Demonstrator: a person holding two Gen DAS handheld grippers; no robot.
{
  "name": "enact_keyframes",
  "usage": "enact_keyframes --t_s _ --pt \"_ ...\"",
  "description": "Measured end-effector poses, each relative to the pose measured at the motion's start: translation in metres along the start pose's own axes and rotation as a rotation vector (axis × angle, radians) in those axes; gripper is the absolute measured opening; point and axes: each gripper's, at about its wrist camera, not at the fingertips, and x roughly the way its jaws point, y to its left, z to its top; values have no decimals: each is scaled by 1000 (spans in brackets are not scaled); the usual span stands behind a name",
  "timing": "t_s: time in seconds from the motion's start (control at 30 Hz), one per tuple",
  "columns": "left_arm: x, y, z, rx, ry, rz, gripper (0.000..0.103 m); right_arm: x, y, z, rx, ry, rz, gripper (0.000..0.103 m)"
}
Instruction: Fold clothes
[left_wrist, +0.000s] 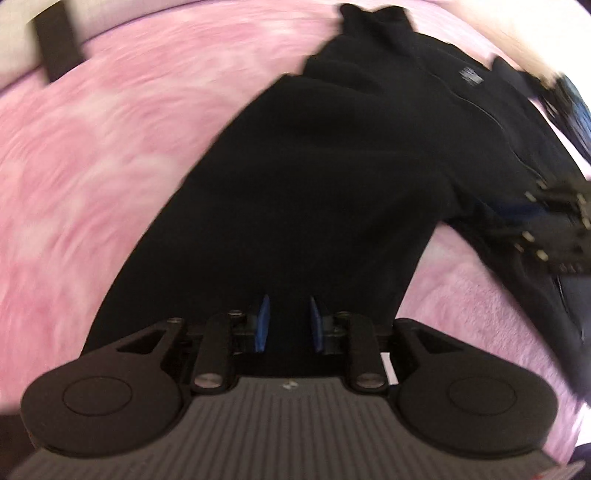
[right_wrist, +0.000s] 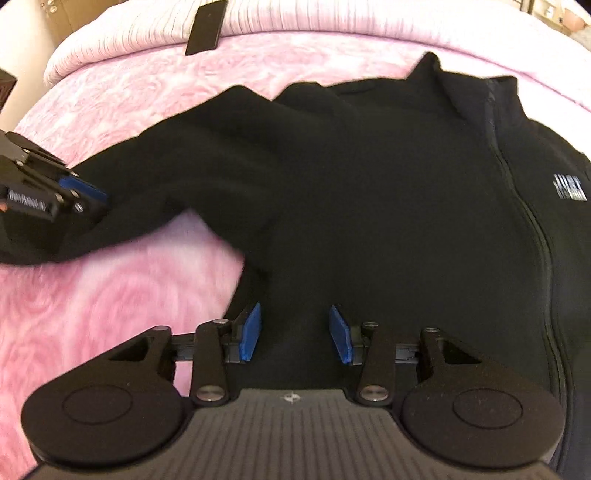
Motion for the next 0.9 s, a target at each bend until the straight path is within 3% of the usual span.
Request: enact_keyframes --t_s 0.13,0.37,0.43,0.7,0.9 --pt "-16 11 -34 -19 49 86 20 -18 1 -28 -2 29 3 50" --pt "-43 20 -79 -149 91 181 20 -44 9 -63 -31 71 36 51" --pt "-50 12 -82 -162 90 205 19 -53 11 -71 -42 95 48 57" --pt "-90 -30 -102 -239 43 243 28 -78 -7 -72 70 155 73 58" --pt "-123 -66 -134 -291 54 274 34 -96 -5 -66 44 167 112 66"
